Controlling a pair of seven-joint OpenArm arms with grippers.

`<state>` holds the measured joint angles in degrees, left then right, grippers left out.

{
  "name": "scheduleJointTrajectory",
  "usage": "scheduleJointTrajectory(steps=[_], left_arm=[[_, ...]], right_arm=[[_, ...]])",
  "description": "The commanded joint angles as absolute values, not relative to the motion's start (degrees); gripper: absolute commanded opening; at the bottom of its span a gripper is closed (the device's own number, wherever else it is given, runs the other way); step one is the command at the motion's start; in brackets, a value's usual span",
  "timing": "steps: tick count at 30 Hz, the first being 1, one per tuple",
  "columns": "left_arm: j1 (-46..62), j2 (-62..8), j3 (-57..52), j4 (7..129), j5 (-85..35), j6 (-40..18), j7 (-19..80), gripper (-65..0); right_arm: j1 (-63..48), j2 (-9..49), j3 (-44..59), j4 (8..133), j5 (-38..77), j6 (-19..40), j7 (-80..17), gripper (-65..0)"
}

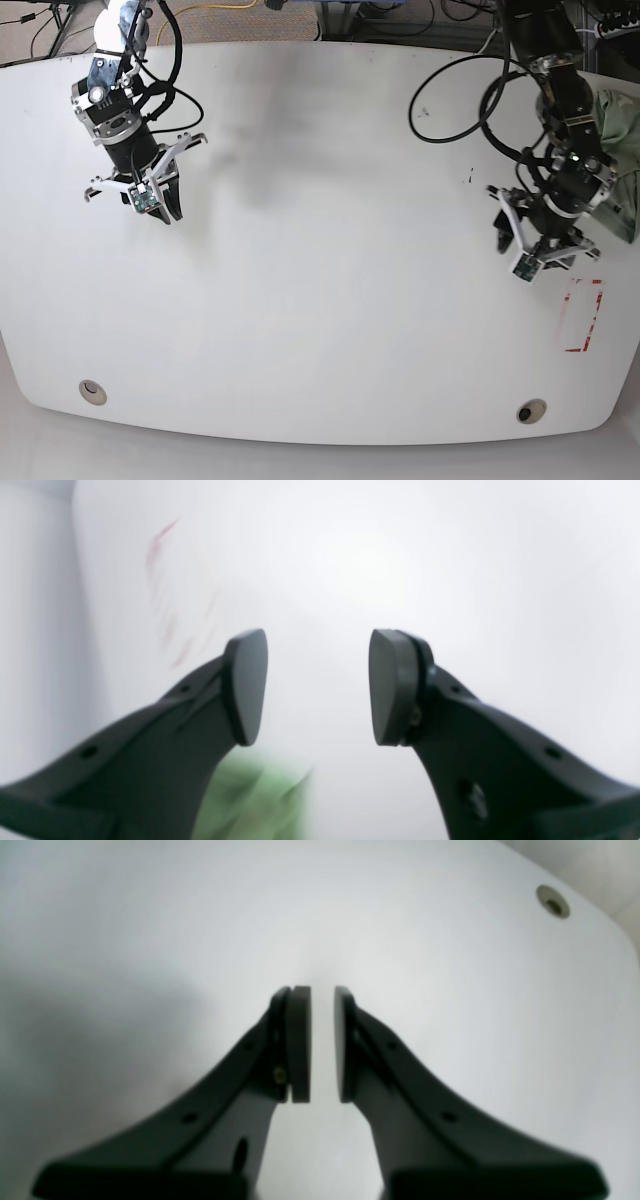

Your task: Layout the t-shirt on the table in an organized manner, then fold the t-shirt properly

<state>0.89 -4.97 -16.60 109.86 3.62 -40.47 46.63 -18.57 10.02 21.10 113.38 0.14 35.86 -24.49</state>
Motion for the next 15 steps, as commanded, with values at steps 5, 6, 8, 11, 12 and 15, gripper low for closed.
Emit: scheduleJointTrajectory(steps=[5, 6, 8, 11, 12, 15], left_arm=[[10.15, 4.26, -16.84, 110.99, 9.27, -37.32, 23.78, -42.4], [11.38, 5.14, -16.84, 110.99, 9.36, -36.35, 22.02, -42.4], [14.37, 7.16, -16.31, 110.99, 9.45, -34.15, 18.15, -42.4], [19.30, 8.40, -14.37, 111.25, 9.54, -31.60, 15.08, -42.4], [21.93, 8.40, -13.32, 111.78, 9.54, -30.46, 13.85, -42.4], [27.03, 8.40, -11.65, 113.19, 9.45, -28.26, 11.30, -42.5]], right_arm=[[-25.01, 8.22, 24.40, 114.51, 1.01, 35.30, -17.01, -57.7], [-25.89, 7.60, 25.10, 114.51, 1.01, 35.38, -16.31, -57.7], [-27.65, 5.85, 26.77, 114.59, 1.01, 35.65, -14.46, -57.7], [-30.11, 4.09, 28.70, 114.59, 1.01, 35.82, -12.44, -57.7], [-31.78, 3.74, 29.32, 114.59, 1.10, 35.82, -11.91, -57.7], [-35.21, 3.38, 29.67, 114.59, 1.19, 35.82, -11.12, -57.7]])
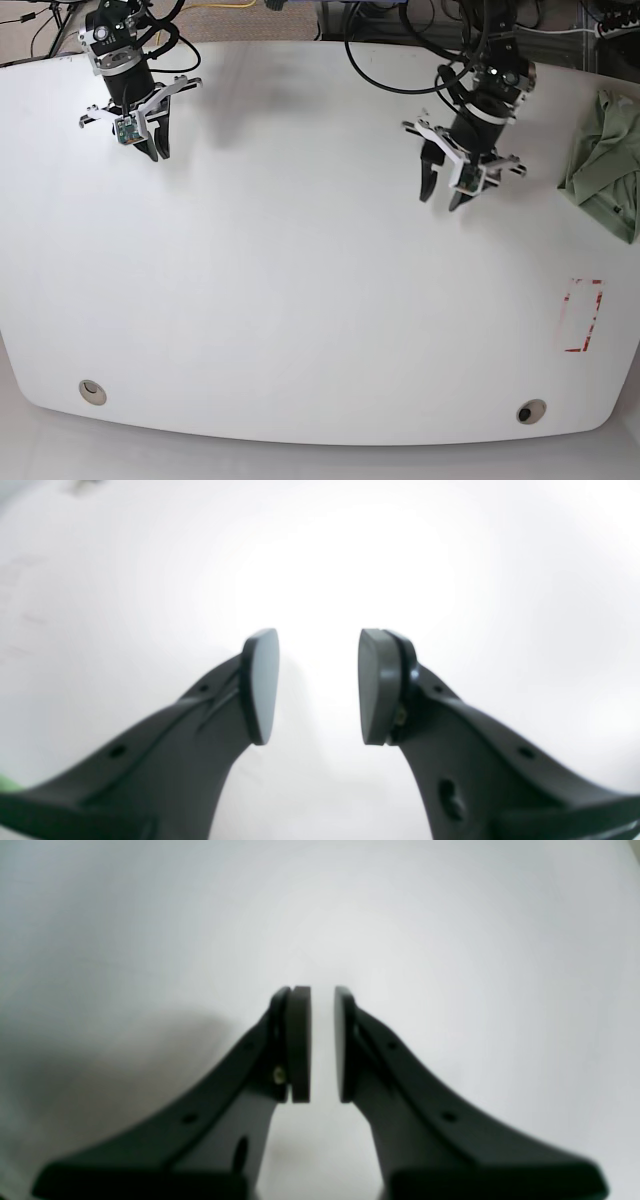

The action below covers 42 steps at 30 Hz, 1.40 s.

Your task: Layout the t-shirt on the table in an organized manner, then fold the t-shirt properly

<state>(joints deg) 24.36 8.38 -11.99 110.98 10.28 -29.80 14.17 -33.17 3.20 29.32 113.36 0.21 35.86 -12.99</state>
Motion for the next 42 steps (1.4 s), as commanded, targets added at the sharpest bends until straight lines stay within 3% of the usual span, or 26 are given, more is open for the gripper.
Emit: scheduleJointTrajectory(steps=[1, 16, 24, 33, 42], left_arm=[[28.70, 8.40, -11.30, 113.45, 9.36, -27.74, 10.42, -42.5], [62.90, 8.40, -10.07, 115.56, 9.10, -25.89, 0.22, -42.5], [74.07, 7.16, -13.14, 114.68, 9.19, -25.89, 0.22, -42.5], [75.00, 4.79, -16.13, 101.23, 9.19, -25.89, 0.22, -42.5], [63.87, 1.98, -16.22, 82.59, 9.19, -25.89, 0.22, -42.5]], right_arm=[[-36.18, 3.30, 29.76, 114.59, 1.19, 35.82, -10.86, -57.7], [-57.10, 0.66, 29.41, 115.65, 8.75, 35.82, -9.54, -57.9], [-66.86, 0.75, 27.12, 115.12, 8.48, 35.91, -9.80, -57.9], [-69.23, 1.89, 23.52, 101.85, 8.31, 35.91, -9.63, -57.9], [-62.64, 2.95, 17.45, 86.02, 2.86, 35.47, -6.37, -57.9]])
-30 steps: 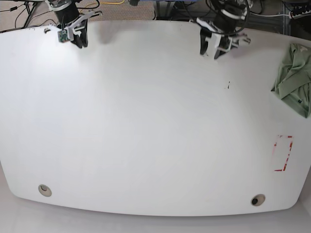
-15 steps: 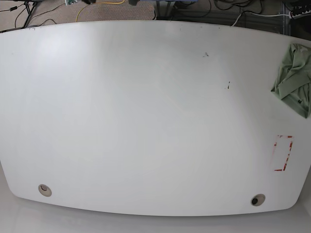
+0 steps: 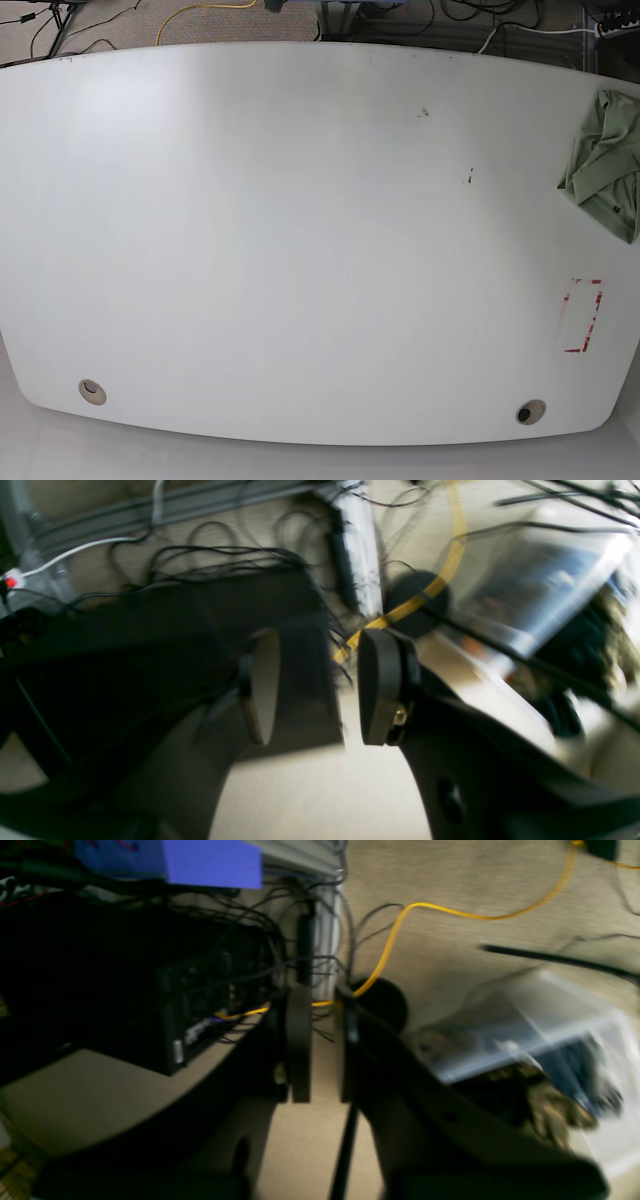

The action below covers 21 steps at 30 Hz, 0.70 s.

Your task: Layout the t-shirt on the table in an organized manner, then fold the t-shirt properly

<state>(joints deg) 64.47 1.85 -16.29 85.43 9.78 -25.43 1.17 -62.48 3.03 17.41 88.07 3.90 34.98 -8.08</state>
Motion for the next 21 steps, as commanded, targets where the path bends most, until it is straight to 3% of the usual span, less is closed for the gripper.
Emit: scheduleJointTrajectory(steps=[1, 14, 21], left_arm=[[62.20, 1.98, -16.22, 80.04, 9.36, -25.89, 0.22, -42.5], [41.80, 0.13, -15.96, 54.02, 9.71, -25.80, 0.22, -42.5], [32.48, -1.71, -15.96, 41.45, 9.63, -25.80, 0.22, -42.5]], right_arm=[[-61.58, 2.86, 17.01, 83.82, 1.80, 35.38, -5.14, -57.9], [-45.14, 2.95, 15.96, 60.00, -2.24, 35.21, -1.45, -57.9], [-38.81, 4.18, 15.78, 53.85, -2.33, 34.24, -1.45, -57.9]])
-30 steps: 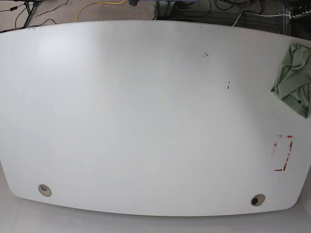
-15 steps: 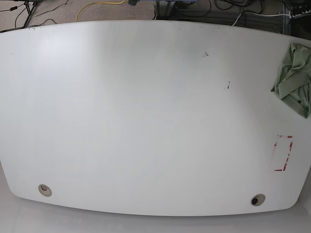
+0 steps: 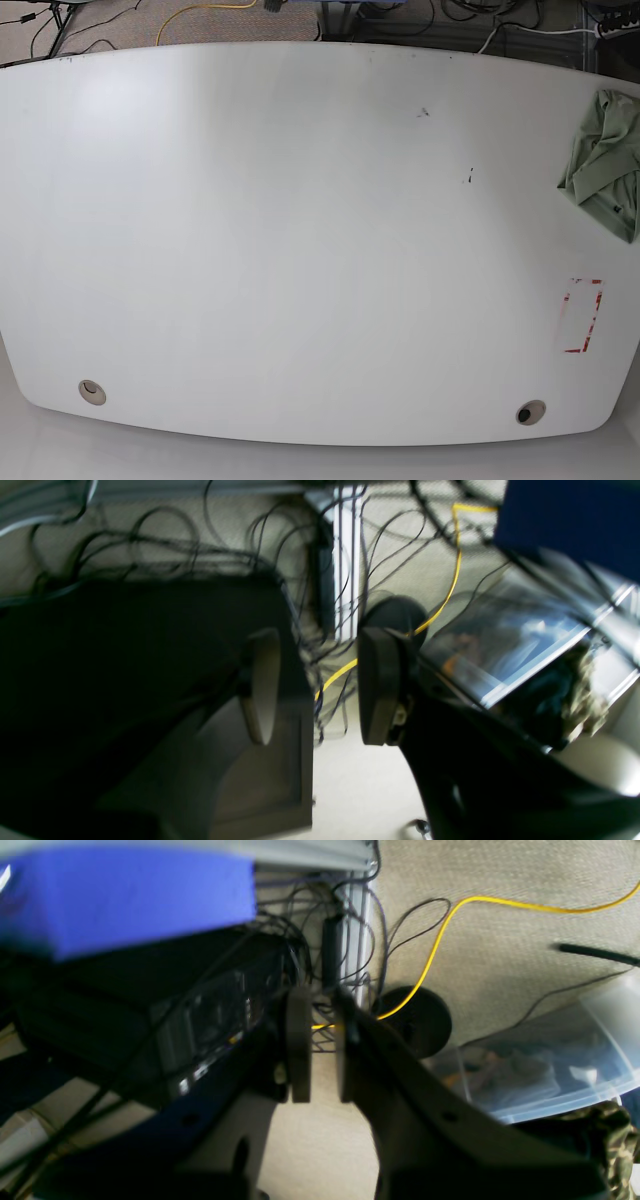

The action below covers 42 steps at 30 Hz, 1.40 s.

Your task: Layout the t-shirt on the table in an organized manner, then fold the t-shirt properly

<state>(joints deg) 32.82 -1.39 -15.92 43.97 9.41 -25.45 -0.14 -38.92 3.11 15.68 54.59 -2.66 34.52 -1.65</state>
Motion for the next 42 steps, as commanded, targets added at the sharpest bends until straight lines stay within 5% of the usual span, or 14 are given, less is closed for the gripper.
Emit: scheduleJointTrajectory(steps=[1, 16, 25, 42], left_arm=[[31.34, -2.15, -15.96, 39.78, 9.71, -25.80, 0.22, -42.5], [17.19, -4.62, -15.96, 18.59, 14.81, -15.60, 0.22, -42.5], [12.44, -4.62, -15.87, 13.67, 15.25, -10.33, 0.22, -42.5], [8.75, -4.62, -15.87, 10.42, 15.25, -9.89, 0.22, -42.4]], right_arm=[[-38.02, 4.53, 15.60, 53.23, -2.33, 33.01, -1.45, -57.9], [-27.30, 6.37, 10.95, 41.71, -8.40, 22.81, -1.80, -57.9], [-21.14, 6.29, 10.86, 33.54, -8.57, 22.29, -1.80, -57.7], [-17.54, 6.02, 10.68, 28.26, -8.66, 20.53, -1.80, -57.7]])
